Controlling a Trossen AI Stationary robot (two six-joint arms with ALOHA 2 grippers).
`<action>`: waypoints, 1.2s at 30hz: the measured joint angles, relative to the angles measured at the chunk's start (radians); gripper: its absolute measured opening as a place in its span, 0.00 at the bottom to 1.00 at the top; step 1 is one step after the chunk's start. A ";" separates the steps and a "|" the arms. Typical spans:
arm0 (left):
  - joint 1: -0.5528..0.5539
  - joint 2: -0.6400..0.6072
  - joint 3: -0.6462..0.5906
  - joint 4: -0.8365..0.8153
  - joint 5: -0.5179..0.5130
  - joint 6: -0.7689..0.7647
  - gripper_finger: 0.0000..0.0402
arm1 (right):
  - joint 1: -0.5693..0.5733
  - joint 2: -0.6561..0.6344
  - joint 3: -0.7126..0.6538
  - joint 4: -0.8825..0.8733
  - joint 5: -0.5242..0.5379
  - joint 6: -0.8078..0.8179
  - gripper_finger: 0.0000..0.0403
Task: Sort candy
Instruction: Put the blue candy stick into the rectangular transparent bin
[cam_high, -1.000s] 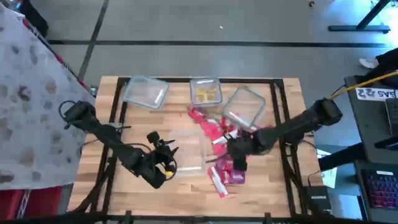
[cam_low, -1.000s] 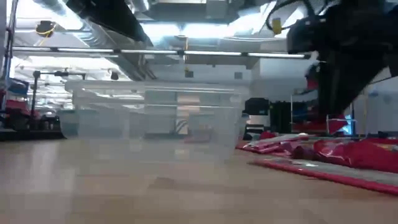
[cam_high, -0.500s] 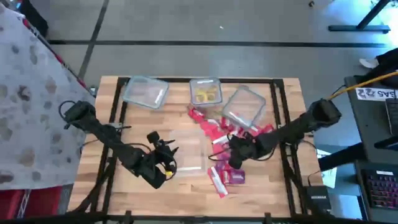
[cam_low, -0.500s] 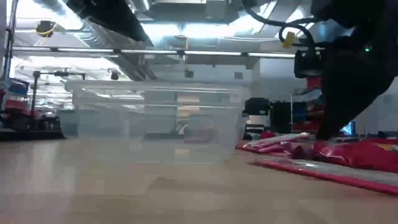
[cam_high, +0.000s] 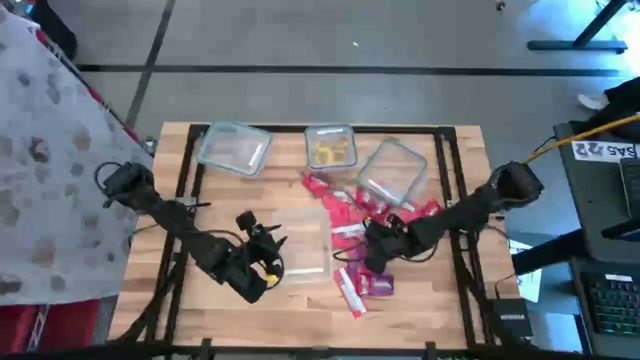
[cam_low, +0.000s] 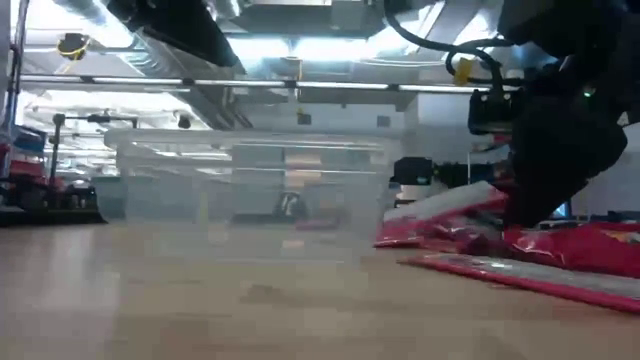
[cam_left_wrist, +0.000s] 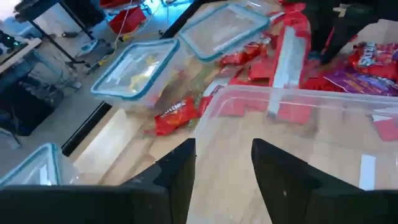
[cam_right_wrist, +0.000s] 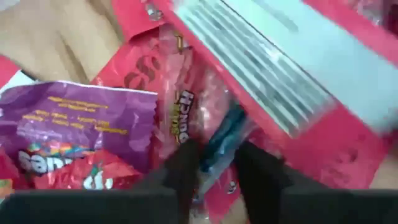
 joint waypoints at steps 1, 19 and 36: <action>0.000 0.000 0.000 0.000 0.000 0.000 0.36 | 0.000 -0.002 0.007 -0.013 -0.005 -0.005 0.03; 0.001 0.000 0.000 0.000 0.000 0.000 0.36 | -0.001 -0.003 0.209 -0.354 0.058 -0.052 0.10; 0.001 0.000 0.000 0.000 0.000 0.000 0.36 | -0.030 0.026 0.181 -0.241 0.073 -0.164 0.42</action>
